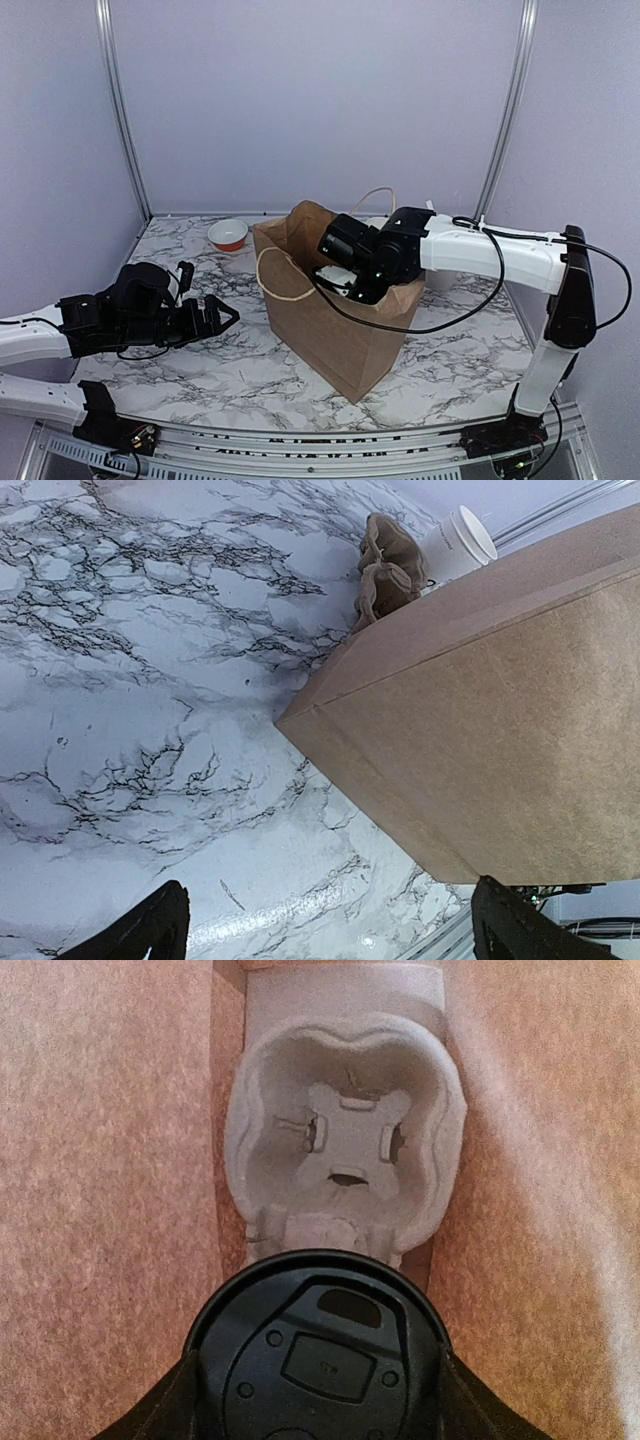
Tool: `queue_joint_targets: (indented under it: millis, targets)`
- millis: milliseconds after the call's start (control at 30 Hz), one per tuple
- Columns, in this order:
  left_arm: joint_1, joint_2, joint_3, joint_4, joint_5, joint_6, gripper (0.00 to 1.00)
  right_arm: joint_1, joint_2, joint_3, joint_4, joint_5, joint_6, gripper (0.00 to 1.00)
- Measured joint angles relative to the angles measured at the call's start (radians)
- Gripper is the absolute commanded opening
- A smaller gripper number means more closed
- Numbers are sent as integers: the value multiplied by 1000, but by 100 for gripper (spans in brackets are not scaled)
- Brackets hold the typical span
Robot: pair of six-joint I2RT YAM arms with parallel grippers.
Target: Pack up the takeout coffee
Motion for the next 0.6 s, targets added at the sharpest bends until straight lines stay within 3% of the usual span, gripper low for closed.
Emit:
queue_joint_targets:
  millis: [600]
  targets:
    - [0, 0, 0, 0, 1, 1, 99, 0, 0, 17, -4, -3, 8, 84]
